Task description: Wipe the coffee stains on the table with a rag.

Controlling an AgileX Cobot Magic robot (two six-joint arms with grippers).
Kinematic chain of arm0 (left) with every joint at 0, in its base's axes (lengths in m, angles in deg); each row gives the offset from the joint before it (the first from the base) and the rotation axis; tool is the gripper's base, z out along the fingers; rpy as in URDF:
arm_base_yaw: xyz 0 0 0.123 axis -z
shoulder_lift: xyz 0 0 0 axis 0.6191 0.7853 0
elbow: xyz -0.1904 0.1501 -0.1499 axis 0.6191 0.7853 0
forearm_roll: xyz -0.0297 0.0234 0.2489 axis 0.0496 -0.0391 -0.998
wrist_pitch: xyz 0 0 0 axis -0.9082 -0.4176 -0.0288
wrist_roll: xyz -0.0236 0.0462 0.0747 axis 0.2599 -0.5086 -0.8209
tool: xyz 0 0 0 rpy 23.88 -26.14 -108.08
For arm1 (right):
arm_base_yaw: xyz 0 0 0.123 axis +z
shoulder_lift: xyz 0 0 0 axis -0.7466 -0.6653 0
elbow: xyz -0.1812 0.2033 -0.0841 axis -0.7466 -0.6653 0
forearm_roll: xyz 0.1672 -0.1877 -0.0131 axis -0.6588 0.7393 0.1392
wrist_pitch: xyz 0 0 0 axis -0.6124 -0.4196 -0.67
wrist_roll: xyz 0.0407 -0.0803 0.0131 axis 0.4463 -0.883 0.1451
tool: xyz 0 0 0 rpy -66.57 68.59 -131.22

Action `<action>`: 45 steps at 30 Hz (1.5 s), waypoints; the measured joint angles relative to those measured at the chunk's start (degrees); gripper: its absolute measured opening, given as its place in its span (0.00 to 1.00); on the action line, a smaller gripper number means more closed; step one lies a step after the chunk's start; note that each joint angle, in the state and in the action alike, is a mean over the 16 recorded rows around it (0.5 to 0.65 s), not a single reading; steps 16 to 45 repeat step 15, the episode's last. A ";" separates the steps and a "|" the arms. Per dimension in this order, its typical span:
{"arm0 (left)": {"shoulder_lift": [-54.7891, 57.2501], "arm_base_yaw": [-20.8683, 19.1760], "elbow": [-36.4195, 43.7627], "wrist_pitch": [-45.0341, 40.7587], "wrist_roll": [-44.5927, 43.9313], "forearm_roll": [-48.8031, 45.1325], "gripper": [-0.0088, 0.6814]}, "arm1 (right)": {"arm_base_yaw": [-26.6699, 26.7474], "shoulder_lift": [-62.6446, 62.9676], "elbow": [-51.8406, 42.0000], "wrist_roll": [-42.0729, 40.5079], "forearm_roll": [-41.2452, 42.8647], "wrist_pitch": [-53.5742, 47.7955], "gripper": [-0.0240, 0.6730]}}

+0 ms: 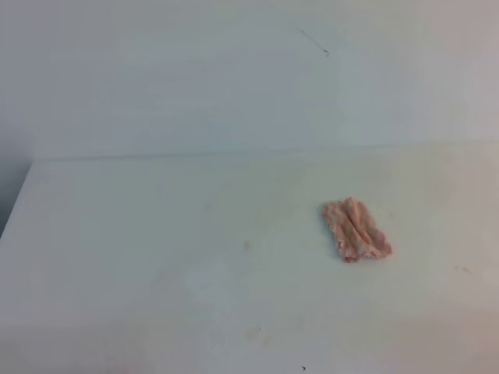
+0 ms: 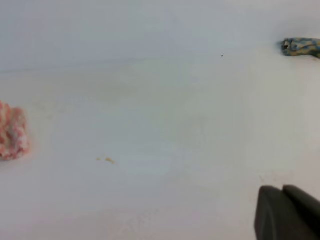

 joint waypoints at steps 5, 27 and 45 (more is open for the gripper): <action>0.00 0.00 0.00 0.00 0.00 0.00 0.01 | 0.00 0.00 0.18 0.00 -0.04 0.00 0.03; 0.00 0.00 0.09 -0.06 0.00 0.00 0.01 | 0.00 0.06 0.35 0.00 -0.07 0.00 0.03; 0.00 0.00 0.09 -0.06 0.00 0.00 0.01 | 0.00 0.06 0.35 0.00 -0.07 0.00 0.03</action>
